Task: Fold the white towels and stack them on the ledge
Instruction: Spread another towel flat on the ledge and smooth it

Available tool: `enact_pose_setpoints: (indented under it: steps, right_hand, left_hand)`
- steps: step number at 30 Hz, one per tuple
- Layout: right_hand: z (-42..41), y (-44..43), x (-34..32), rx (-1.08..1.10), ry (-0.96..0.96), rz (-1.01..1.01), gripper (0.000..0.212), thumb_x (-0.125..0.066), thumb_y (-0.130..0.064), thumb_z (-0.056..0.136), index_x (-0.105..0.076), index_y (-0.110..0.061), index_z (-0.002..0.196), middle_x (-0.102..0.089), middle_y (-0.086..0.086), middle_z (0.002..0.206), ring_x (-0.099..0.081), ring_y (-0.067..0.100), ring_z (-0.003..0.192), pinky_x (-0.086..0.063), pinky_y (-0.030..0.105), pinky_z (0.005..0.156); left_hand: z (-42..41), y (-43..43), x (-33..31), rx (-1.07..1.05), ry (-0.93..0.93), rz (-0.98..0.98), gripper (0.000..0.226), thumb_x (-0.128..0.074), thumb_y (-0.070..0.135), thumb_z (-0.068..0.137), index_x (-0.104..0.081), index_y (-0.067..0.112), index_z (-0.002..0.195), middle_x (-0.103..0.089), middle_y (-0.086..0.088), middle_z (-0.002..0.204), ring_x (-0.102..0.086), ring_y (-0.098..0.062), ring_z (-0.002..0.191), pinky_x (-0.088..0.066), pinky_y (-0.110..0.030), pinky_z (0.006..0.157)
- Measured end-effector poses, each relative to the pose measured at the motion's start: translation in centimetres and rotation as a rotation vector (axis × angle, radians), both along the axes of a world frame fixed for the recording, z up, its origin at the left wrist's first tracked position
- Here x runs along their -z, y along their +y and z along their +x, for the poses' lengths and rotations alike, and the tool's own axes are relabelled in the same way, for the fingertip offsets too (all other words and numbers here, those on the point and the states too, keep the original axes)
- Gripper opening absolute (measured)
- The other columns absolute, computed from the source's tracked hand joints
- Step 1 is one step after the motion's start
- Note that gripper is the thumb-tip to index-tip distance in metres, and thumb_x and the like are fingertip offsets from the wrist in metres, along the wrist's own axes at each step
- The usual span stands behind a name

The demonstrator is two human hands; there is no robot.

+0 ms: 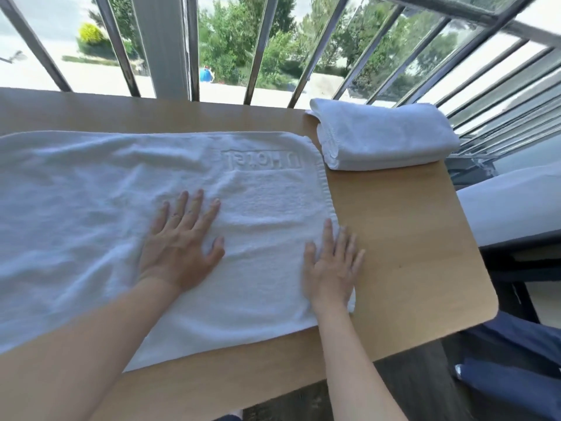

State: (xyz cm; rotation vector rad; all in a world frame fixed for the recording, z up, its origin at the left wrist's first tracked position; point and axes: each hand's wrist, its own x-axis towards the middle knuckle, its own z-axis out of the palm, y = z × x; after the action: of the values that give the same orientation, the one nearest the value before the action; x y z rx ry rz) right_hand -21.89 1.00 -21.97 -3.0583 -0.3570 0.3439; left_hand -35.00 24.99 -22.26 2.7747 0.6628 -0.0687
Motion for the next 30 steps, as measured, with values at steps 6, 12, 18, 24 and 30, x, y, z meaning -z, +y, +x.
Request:
enact_pose_setpoints:
  steps: [6, 12, 18, 24, 30]
  right_hand:
    - [-1.0, 9.7, -0.1, -0.545, -0.037, 0.267, 0.058, -0.026, -0.035, 0.102, -0.015, -0.031, 0.159, -0.006, -0.001, 0.168, 0.002, 0.019, 0.154, 0.002, 0.049, 0.124]
    - [9.6, 13.0, 0.2, -0.488, 0.045, 0.102, 0.056, -0.012, -0.041, 0.102, 0.006, -0.047, 0.155, 0.014, -0.011, 0.166, 0.016, 0.010, 0.151, 0.011, 0.042, 0.122]
    - [11.2, 16.0, -0.4, -0.307, -0.051, 0.168, 0.057, -0.022, -0.038, 0.105, -0.010, -0.028, 0.160, -0.002, 0.002, 0.168, 0.005, 0.021, 0.154, 0.009, 0.044, 0.123]
    - [9.7, 17.5, 0.8, -0.577, 0.043, 0.124, 0.061, -0.016, -0.058, 0.100, 0.000, -0.043, 0.157, 0.007, -0.006, 0.167, 0.013, 0.017, 0.153, 0.012, 0.045, 0.122]
    - [14.8, 17.0, 0.4, -0.425, 0.024, 0.064, 0.062, -0.012, -0.058, 0.102, 0.006, -0.038, 0.158, 0.013, -0.003, 0.167, 0.017, 0.017, 0.152, 0.014, 0.042, 0.121]
  left_hand:
    - [0.1, 0.1, 0.1, 0.000, -0.007, -0.009, 0.074, -0.031, 0.053, 0.090, -0.027, 0.023, 0.157, -0.019, -0.004, 0.165, -0.014, -0.024, 0.152, -0.014, -0.049, 0.123]
    - [0.1, 0.2, 0.5, 0.017, -0.041, 0.051, 0.071, -0.037, 0.050, 0.091, -0.034, 0.021, 0.155, -0.024, -0.007, 0.163, -0.022, -0.028, 0.150, -0.015, -0.049, 0.123]
    - [0.1, 0.1, 0.9, 0.012, -0.068, 0.083, 0.072, -0.042, 0.047, 0.088, -0.035, 0.021, 0.155, -0.024, -0.006, 0.164, -0.022, -0.028, 0.151, -0.016, -0.051, 0.122]
    - [0.2, 0.1, 1.3, 0.012, -0.084, 0.106, 0.073, -0.045, 0.046, 0.087, -0.033, 0.022, 0.155, -0.023, -0.005, 0.164, -0.021, -0.026, 0.152, -0.018, -0.051, 0.122]
    - [0.4, 0.1, 1.3, 0.000, -0.096, 0.100, 0.073, -0.044, 0.046, 0.088, -0.030, 0.024, 0.156, -0.022, -0.004, 0.165, -0.019, -0.025, 0.152, -0.017, -0.050, 0.122]
